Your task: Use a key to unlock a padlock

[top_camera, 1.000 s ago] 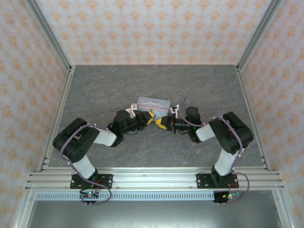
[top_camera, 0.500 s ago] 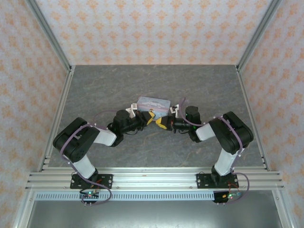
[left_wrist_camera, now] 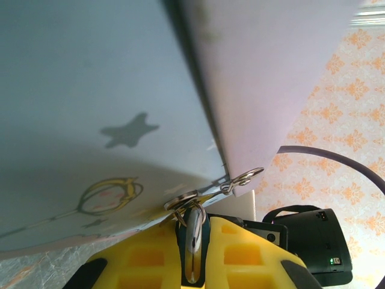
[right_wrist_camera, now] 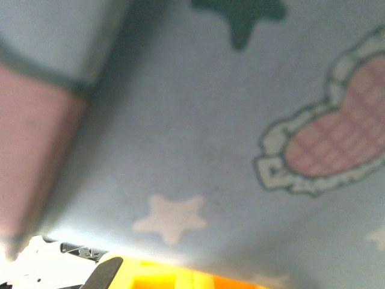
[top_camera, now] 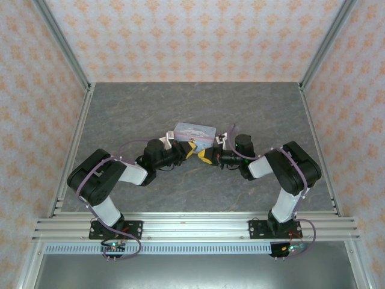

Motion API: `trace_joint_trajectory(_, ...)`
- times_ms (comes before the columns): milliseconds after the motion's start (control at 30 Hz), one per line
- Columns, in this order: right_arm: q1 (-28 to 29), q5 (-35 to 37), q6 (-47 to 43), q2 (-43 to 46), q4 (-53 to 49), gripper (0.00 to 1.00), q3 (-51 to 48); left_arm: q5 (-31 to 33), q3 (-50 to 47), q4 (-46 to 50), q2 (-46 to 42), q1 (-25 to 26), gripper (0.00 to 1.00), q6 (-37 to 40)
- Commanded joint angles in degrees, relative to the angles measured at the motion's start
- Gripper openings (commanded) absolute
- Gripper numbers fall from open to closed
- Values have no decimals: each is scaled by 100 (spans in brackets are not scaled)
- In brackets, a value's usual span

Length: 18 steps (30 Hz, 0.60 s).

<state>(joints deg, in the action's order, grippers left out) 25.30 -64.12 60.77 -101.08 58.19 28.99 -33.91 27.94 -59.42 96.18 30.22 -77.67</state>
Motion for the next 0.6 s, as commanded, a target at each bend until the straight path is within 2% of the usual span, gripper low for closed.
trace_joint_trajectory(0, -41, -31, -118, 191, 54, 0, 154, -116, 54, -122, -4, -42, 0, 197)
trace_joint_trajectory(567, -69, 23, -136, 286, -112, 0, 306, -138, 84, -112, -36, -27, 0, 186)
